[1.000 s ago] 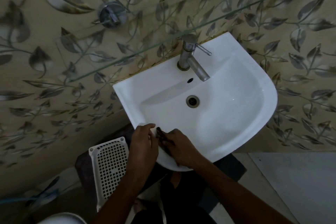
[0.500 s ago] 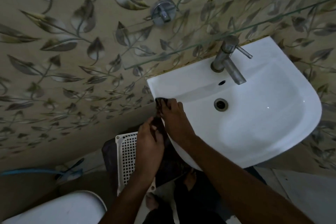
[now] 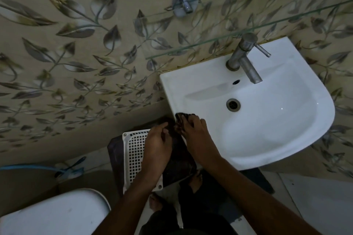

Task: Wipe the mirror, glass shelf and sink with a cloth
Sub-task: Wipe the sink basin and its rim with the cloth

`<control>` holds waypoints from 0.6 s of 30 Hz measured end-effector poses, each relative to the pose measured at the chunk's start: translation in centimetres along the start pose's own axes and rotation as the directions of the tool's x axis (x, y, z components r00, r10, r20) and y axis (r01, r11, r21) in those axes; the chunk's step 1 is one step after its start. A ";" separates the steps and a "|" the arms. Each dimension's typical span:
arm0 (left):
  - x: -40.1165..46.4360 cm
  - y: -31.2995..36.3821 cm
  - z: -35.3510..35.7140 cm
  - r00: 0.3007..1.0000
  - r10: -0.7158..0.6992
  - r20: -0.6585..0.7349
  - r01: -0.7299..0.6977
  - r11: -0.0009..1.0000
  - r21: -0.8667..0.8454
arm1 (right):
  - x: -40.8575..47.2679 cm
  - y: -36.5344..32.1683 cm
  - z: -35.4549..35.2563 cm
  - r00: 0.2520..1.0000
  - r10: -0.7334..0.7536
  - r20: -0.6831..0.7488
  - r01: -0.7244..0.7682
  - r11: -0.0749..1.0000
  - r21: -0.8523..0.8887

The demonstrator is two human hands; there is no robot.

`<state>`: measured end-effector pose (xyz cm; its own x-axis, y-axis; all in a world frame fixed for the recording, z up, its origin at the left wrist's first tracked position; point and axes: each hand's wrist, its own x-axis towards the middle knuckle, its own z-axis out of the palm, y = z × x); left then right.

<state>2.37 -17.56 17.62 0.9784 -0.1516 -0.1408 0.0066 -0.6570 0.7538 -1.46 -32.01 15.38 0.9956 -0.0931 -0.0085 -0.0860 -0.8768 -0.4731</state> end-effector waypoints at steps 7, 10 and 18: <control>-1.3 0.7 0.1 0.969 -0.065 0.237 0.081 0.995 -0.057 | -6.5 0.8 -0.3 0.994 0.081 0.073 -0.078 0.996 -0.044; -2.5 0.1 0.1 0.949 -0.102 0.299 0.131 0.988 -0.080 | -6.7 0.4 -0.4 0.993 0.104 0.050 -0.100 0.992 -0.074; -4.9 -1.3 -1.6 0.941 -0.158 0.300 0.206 0.969 -0.136 | -0.2 -1.8 0.2 0.993 0.089 -0.074 -0.089 0.996 -0.003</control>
<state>-2.08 -14.82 18.36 0.8572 -0.2607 -0.4440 0.2358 -0.5679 0.7886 -1.49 -30.29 16.06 0.9787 -0.2048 0.0145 -0.1743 -0.8663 -0.4680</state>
